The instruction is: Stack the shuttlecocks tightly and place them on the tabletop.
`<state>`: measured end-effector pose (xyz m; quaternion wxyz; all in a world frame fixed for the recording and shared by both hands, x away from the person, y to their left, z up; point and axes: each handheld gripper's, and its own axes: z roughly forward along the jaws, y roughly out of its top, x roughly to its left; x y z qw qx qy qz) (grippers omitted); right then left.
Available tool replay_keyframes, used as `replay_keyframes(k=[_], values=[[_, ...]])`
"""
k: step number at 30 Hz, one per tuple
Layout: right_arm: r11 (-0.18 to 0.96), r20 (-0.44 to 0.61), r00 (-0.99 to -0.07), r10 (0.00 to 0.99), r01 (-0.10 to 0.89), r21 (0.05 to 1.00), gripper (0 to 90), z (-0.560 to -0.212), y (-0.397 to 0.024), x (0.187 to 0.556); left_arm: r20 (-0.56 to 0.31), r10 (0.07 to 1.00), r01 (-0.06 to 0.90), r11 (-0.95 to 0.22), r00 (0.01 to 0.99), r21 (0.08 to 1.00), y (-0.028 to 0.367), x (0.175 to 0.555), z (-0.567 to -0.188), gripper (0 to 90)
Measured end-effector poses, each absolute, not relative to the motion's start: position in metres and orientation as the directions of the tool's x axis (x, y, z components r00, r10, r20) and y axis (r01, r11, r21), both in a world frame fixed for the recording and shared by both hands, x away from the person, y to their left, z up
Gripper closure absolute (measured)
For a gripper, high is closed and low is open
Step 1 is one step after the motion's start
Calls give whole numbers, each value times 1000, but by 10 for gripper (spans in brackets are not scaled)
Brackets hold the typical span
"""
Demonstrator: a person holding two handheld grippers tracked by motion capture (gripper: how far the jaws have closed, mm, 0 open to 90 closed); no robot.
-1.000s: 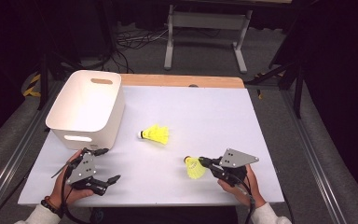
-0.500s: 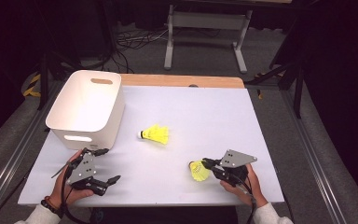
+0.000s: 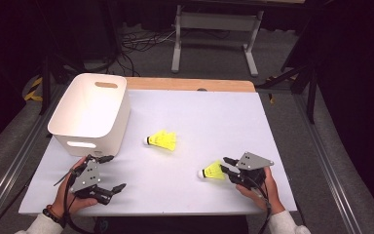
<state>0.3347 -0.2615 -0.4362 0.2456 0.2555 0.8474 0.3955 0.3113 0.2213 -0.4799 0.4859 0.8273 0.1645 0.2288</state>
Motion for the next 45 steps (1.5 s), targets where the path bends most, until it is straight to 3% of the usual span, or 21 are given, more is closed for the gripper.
replay_keyframes(k=[12, 22, 29, 30, 39, 45], values=[[564, -213, -735, 644, 269, 780, 621, -438, -268, 335, 219, 492, 49, -475, 843, 879, 221, 311, -480, 53], [532, -204, -710, 674, 274, 801, 529, -425, -281, 325, 218, 493, 50, -473, 842, 879, 221, 311, -480, 53], [521, -169, -738, 653, 276, 808, 380, -420, -281, 312, 216, 497, 52, -471, 841, 881, 221, 312, -480, 54], [523, -167, -740, 652, 279, 805, 289, -420, -280, 311, 215, 498, 54, -472, 840, 880, 221, 312, -480, 54], [577, -135, -784, 606, 315, 754, 154, -429, -266, 309, 215, 496, 55, -474, 841, 879, 220, 312, -480, 55], [590, -119, -798, 591, 326, 739, 129, -436, -261, 313, 211, 501, 55, -465, 839, 884, 221, 312, -480, 55]])
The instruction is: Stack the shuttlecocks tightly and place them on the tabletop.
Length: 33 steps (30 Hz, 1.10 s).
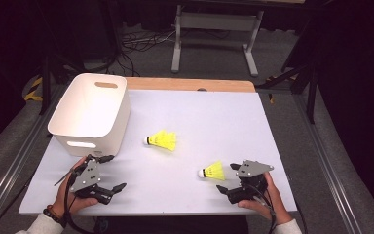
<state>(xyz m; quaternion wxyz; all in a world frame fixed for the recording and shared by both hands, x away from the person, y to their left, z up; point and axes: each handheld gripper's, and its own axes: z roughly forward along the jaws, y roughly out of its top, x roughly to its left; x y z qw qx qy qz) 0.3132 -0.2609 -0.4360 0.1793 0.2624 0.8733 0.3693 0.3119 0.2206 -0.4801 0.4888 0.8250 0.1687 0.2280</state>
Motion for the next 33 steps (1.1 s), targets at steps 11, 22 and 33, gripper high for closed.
replay_keyframes(k=[11, 22, 33], values=[[613, -130, -808, 575, 320, 722, 256, -441, -259, 315, 215, 497, 53, -471, 841, 881, 220, 312, -480, 56], [627, -136, -822, 553, 303, 718, 559, -444, -256, 316, 211, 496, 56, -469, 842, 881, 220, 312, -481, 58], [645, -141, -844, 518, 277, 713, 849, -447, -250, 318, 210, 498, 56, -467, 841, 883, 223, 311, -480, 58]])
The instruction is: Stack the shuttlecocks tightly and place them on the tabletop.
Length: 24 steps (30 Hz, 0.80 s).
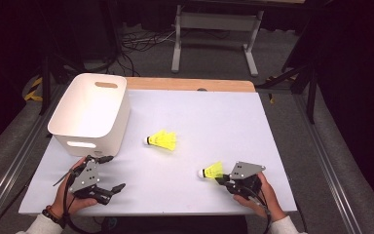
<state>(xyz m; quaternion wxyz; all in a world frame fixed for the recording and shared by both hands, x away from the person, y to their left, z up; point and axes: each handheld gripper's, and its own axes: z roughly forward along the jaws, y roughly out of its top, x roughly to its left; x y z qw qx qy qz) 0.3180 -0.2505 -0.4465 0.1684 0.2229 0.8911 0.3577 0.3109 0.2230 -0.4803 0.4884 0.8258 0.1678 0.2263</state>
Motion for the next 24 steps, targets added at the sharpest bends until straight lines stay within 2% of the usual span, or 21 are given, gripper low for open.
replay_keyframes(k=[3, 24], values=[[656, -153, -853, 498, 256, 710, 897, -447, -248, 317, 210, 498, 57, -467, 841, 882, 223, 311, -481, 59], [618, -181, -834, 521, 222, 754, 900, -438, -248, 322, 195, 513, 68, -449, 836, 891, 230, 310, -481, 59]])
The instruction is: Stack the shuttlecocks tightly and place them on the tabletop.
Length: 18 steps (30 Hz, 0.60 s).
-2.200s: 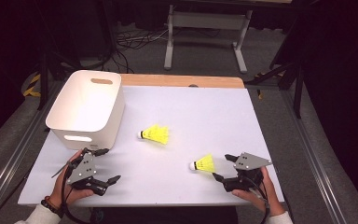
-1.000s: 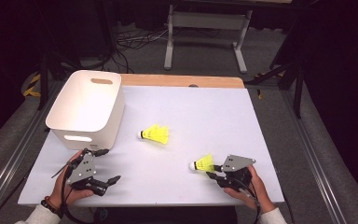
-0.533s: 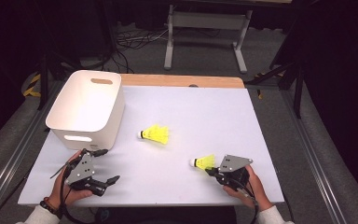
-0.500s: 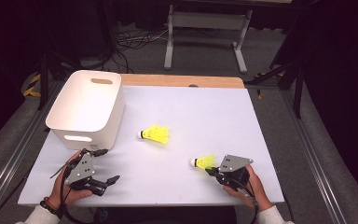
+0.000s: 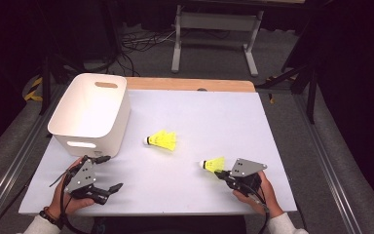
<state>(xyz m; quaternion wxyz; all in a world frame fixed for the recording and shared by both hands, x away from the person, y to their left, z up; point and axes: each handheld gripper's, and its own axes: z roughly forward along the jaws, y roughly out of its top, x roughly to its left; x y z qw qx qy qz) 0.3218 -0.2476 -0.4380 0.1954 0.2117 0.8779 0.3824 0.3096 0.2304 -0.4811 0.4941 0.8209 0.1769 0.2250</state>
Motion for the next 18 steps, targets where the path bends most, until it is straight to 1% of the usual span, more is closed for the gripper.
replay_keyframes(k=[7, 18], values=[[585, -177, -825, 536, 213, 782, 900, -432, -251, 321, 192, 514, 68, -445, 836, 893, 230, 310, -482, 59], [580, -187, -816, 546, 207, 788, 900, -431, -252, 319, 197, 509, 63, -448, 838, 892, 229, 311, -481, 59]])
